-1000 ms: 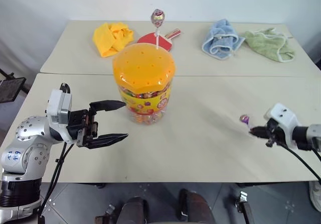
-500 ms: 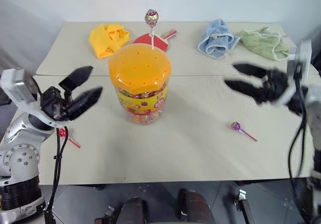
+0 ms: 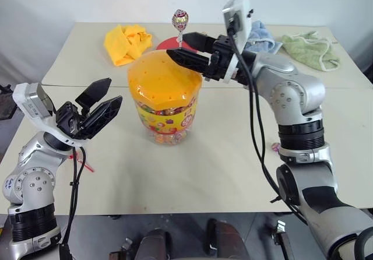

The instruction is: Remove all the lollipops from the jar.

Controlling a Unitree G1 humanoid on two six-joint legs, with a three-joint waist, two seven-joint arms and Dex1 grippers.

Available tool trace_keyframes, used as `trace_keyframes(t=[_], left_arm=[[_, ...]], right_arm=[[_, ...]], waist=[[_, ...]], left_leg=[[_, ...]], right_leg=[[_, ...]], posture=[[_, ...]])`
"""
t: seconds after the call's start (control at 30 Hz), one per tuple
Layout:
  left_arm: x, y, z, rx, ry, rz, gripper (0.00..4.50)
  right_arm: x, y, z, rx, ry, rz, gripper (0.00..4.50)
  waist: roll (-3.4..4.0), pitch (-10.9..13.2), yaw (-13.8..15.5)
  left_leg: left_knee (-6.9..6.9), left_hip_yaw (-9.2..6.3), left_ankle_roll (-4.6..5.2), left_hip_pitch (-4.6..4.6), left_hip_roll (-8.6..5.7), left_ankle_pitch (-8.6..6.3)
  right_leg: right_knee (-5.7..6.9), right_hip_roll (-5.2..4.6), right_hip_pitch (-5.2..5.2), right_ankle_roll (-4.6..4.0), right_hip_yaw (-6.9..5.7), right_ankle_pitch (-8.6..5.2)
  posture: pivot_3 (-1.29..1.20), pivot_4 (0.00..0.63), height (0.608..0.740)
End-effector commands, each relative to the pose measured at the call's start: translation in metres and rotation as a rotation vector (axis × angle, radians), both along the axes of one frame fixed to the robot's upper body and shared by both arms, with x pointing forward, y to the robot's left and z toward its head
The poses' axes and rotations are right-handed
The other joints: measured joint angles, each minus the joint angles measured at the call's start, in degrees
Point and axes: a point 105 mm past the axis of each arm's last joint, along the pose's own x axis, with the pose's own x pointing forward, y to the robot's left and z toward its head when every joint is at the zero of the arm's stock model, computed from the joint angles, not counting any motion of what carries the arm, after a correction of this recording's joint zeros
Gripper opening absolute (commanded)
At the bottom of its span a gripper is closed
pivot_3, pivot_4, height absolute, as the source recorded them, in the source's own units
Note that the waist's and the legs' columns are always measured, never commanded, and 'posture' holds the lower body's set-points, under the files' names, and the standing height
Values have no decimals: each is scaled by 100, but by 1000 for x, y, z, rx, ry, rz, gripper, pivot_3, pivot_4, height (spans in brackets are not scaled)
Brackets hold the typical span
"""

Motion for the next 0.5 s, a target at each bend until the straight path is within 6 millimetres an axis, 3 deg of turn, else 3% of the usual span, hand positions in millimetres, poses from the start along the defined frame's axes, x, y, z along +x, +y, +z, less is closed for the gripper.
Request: trace_keyframes(t=[0.03,0.27,0.37,0.5], left_arm=[[-8,-3,12,15,-76,6,4500],[-18,-12,24,7,-125,-55,4500],[-22,-16,25,41,-131,-80,4500],[-27,-22,9,234,-115,-144,4500]], right_arm=[[-4,-2,17,35,-68,-2,2382],[-20,-7,32,85,-129,96,55],[-25,-31,48,137,-170,100,22],[-26,-84,68,213,-199,-8,22]], waist=[[-2,-1,-35],[-1,-1,-60],[-2,-1,-36],[-2,-1,-20]], left_leg=[[1,1,0,0,0,0],[-2,2,-1,2,4,0],[-3,1,0,2,4,0],[-1,0,0,-4,0,0]], right_leg=[[0,0,0,0,2,0],[1,1,-1,0,3,0],[0,1,-1,0,3,0],[-5,1,-1,0,3,0]], posture=[[0,150,740],[0,150,740],[0,150,740],[0,150,740]])
